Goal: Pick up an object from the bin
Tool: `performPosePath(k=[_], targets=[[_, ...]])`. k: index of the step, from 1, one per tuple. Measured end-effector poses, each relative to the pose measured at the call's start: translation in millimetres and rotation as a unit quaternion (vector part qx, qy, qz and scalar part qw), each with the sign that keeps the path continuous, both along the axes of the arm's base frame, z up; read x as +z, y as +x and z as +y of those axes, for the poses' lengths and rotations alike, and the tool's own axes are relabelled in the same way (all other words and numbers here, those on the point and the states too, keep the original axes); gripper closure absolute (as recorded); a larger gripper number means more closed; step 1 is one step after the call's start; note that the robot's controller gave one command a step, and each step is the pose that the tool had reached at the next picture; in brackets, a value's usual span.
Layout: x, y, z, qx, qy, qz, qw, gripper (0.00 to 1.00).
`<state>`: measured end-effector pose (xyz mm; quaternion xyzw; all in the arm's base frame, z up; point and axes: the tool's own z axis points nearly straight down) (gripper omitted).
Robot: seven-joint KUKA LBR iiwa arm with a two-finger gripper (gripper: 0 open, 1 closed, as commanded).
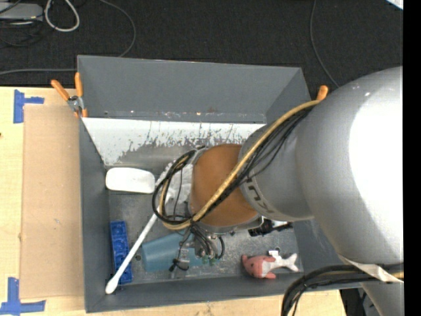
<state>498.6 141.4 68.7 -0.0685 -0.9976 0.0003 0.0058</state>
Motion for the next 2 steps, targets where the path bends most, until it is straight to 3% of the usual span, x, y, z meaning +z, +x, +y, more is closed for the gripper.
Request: performPosePath(k=[1, 2], targets=[[1.3, -14.9, -49.4, 0.039, -0.002, -0.0049, 0.9992, 0.0], [1.3, -14.7, -35.4, 0.024, -0.002, -0.0048, 0.9997, 0.0]])
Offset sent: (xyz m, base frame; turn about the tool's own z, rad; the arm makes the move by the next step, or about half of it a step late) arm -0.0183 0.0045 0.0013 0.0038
